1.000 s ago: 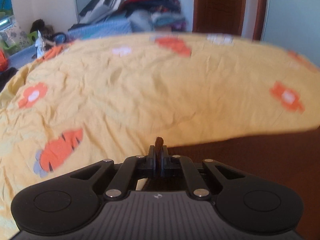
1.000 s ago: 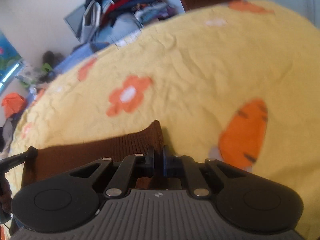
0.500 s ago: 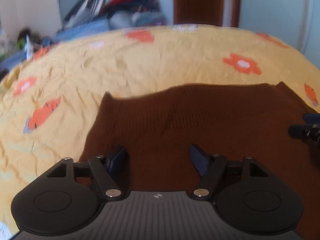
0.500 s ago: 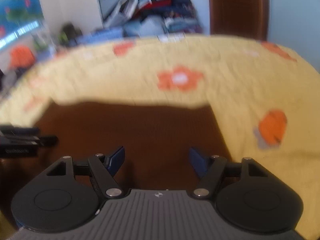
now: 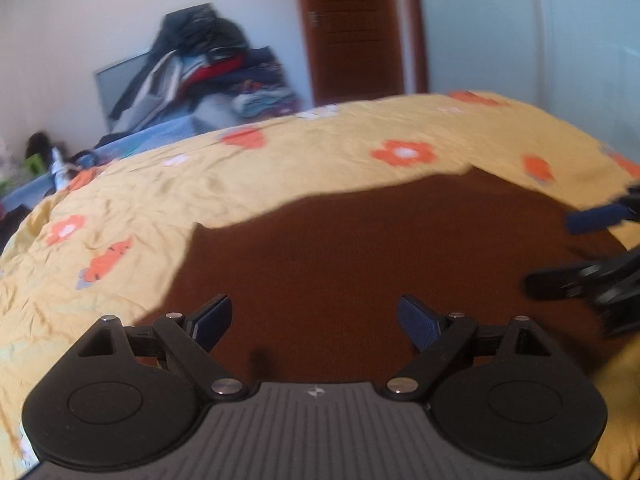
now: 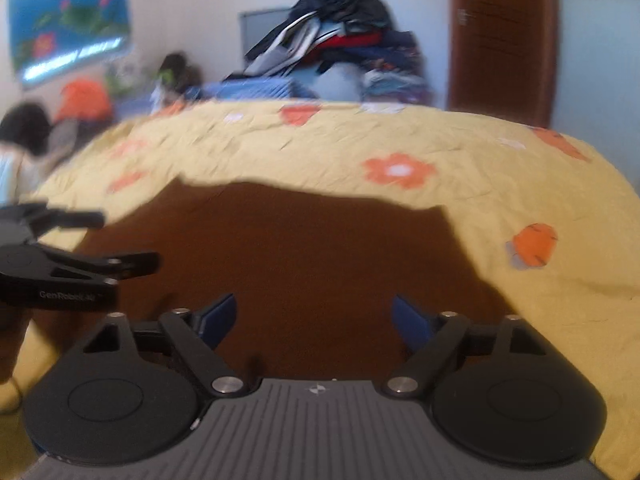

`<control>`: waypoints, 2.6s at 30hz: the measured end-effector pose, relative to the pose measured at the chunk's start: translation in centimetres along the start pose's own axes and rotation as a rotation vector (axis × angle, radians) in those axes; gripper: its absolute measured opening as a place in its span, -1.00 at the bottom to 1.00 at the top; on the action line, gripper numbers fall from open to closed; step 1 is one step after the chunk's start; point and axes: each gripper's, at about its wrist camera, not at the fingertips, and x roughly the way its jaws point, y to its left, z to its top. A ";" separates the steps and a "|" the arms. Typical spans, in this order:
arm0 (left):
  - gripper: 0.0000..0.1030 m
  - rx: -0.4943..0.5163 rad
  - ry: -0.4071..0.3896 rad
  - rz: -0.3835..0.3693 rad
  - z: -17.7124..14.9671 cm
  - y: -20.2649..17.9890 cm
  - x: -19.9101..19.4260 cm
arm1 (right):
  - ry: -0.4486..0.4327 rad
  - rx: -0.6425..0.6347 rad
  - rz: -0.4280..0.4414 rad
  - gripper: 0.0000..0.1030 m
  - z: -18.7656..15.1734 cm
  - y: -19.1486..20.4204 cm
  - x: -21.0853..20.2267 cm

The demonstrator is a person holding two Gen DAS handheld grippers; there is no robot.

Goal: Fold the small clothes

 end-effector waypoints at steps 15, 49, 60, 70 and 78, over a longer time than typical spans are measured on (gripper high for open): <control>0.77 0.127 0.006 -0.042 -3.2 -2.1 -3.9 | 0.091 -0.059 -0.064 0.84 -4.2 1.5 -3.7; -0.91 -0.983 0.336 -0.429 -8.4 16.5 -1.9 | 0.183 0.672 0.320 -0.63 -6.1 -12.1 -4.3; -0.54 -0.761 0.234 -0.226 -6.3 18.9 -5.9 | 0.076 0.620 0.137 0.34 -5.4 -13.3 -8.1; 0.15 -0.090 0.056 -0.048 3.7 5.7 3.1 | 0.064 0.182 0.074 0.45 4.7 -4.4 3.0; 0.38 -0.148 0.037 -0.049 -1.0 6.2 6.7 | 0.011 0.036 -0.048 0.77 -1.2 -2.7 3.9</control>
